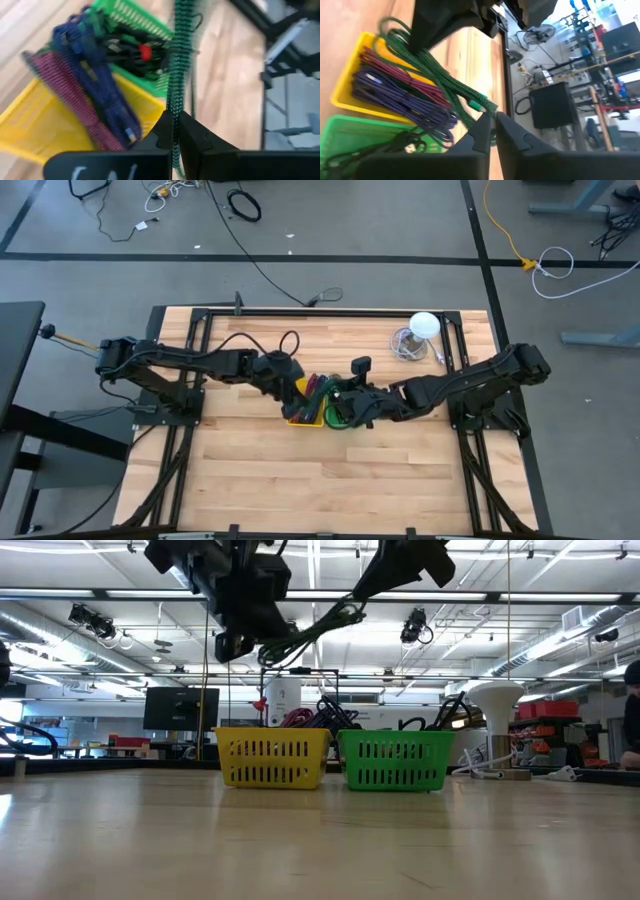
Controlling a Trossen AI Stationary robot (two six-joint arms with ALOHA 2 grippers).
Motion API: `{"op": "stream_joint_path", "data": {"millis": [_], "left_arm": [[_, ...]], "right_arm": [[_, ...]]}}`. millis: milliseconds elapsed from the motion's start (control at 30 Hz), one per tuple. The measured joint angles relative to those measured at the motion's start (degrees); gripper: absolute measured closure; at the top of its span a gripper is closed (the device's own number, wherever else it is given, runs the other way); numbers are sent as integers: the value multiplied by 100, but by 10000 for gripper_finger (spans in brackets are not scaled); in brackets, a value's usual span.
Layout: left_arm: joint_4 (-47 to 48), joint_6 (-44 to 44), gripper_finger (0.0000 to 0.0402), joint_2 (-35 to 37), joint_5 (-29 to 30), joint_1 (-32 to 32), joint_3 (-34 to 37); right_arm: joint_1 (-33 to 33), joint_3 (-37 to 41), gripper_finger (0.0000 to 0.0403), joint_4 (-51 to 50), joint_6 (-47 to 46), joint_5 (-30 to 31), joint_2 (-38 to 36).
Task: Pick & Place USB Port
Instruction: Put the green charger cable into the yellow basket
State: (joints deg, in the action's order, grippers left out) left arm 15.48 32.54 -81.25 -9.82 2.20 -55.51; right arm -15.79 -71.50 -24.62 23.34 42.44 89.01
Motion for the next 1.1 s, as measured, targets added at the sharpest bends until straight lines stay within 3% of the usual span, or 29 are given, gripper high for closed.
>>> {"op": "stream_joint_path", "data": {"millis": [600, 900, 1100], "left_arm": [[674, 778, 392, -88, 953, -45, 3], [-351, 1826, 392, -424, 1016, -369, 831], [-671, 2358, 392, -424, 1365, -451, 1207]], "right_arm": [[2, 0, 284, -1614, -1398, 429, -381], [2, 0, 278, -2136, -1876, 464, -561], [2, 0, 278, -2262, -1995, 424, -593]]}}
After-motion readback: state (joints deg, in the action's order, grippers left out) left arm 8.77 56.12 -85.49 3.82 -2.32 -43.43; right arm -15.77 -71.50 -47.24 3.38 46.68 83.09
